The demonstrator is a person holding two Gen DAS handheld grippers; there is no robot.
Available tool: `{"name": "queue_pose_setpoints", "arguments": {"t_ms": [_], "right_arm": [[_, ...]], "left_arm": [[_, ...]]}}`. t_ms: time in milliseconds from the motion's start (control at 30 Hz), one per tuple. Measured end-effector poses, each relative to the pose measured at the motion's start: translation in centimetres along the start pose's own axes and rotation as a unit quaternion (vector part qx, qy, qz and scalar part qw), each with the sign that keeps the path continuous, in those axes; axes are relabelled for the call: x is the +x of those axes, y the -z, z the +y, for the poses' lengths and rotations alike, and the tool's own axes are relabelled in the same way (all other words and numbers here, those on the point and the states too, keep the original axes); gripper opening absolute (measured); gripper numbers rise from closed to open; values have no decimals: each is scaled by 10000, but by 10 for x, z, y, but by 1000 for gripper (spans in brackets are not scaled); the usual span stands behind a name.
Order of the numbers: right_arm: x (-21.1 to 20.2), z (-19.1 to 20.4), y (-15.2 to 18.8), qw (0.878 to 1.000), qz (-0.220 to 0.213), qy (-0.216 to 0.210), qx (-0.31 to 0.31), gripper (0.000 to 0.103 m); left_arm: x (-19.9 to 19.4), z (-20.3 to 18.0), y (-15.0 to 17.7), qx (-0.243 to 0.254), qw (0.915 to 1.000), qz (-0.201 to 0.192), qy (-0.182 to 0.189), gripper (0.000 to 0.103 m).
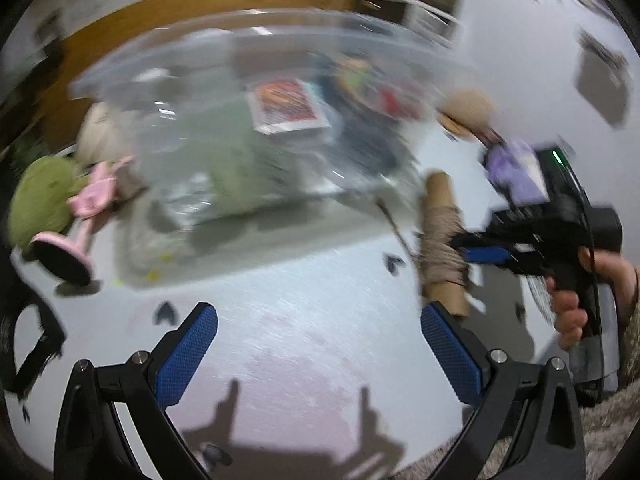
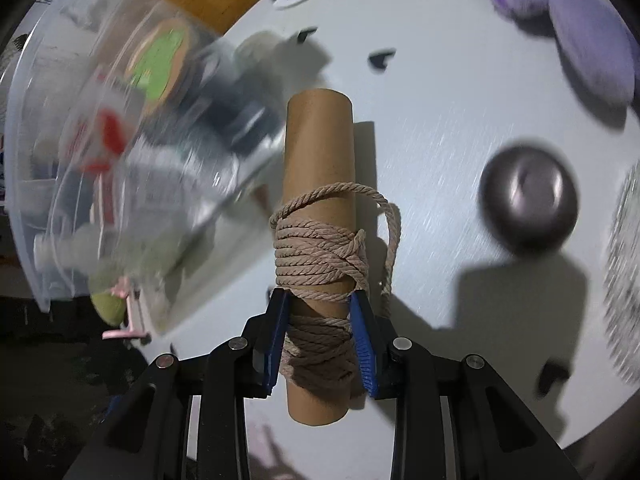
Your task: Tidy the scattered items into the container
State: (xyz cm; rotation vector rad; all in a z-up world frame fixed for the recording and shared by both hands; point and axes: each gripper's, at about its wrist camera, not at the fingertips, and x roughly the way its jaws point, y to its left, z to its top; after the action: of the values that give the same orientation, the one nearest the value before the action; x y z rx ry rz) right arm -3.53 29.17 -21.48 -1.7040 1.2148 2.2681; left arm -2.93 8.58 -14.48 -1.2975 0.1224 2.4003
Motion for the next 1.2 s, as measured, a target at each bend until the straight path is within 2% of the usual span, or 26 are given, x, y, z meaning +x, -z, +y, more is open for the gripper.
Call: {"name": "queue_pose_setpoints", "arguments": {"t_ms": [33, 167, 267, 333, 400, 467, 500, 533, 567, 667, 700, 800, 900, 1033, 1100, 1200], "right_arm": [[1, 2, 7, 10000, 19, -37, 20, 30], [5, 7, 29, 9999, 67, -124, 61, 31], [10, 8, 44, 9997, 110, -196, 114, 31], [12, 9, 52, 9995, 121, -239, 158, 31], [14, 10, 56, 9994, 117, -253, 185, 31], [16, 12, 59, 9993, 126, -272, 205, 31], [16, 12, 61, 9993, 137, -281, 196, 31], [16, 13, 63, 9993, 153, -295, 185, 31], [16, 12, 64, 9992, 171, -311, 178, 32], [16, 4, 68, 9982, 288, -409, 332, 36], [17, 0, 68, 9975, 337, -450, 418, 40], [18, -7, 68, 9956, 577, -492, 542, 42], [4, 4, 61, 9980, 598, -134, 177, 41], [-20, 25, 32, 9977, 146, 195, -632, 41], [-21, 40, 15, 9927, -72, 404, -1136, 42], [-8, 65, -7, 9799, -102, 498, -1928, 41]], "left_arm": [[4, -5, 3, 143, 9998, 67, 115, 90], [22, -24, 14, 610, 9961, 347, 529, 88], [34, -36, 21, 754, 9930, 489, 771, 85], [42, -43, 26, 822, 9900, 653, 945, 73], [50, -51, 33, 915, 9866, 816, 1078, 71], [56, -57, 38, 1008, 9842, 920, 1125, 71], [58, -59, 41, 1054, 9833, 961, 1134, 63], [62, -61, 43, 1113, 9821, 1032, 1113, 49], [67, -62, 45, 1168, 9813, 1112, 1049, 43], [70, -58, 48, 1130, 9806, 1196, 1065, 41], [69, -57, 49, 1141, 9805, 1195, 1064, 41], [64, -59, 56, 1378, 9787, 1138, 1010, 41], [59, -57, 59, 1462, 9780, 1121, 977, 41], [54, -54, 60, 1521, 9776, 1111, 943, 41], [53, -52, 61, 1588, 9765, 1105, 946, 41], [52, -42, 59, 1833, 9722, 1123, 932, 41]]}}
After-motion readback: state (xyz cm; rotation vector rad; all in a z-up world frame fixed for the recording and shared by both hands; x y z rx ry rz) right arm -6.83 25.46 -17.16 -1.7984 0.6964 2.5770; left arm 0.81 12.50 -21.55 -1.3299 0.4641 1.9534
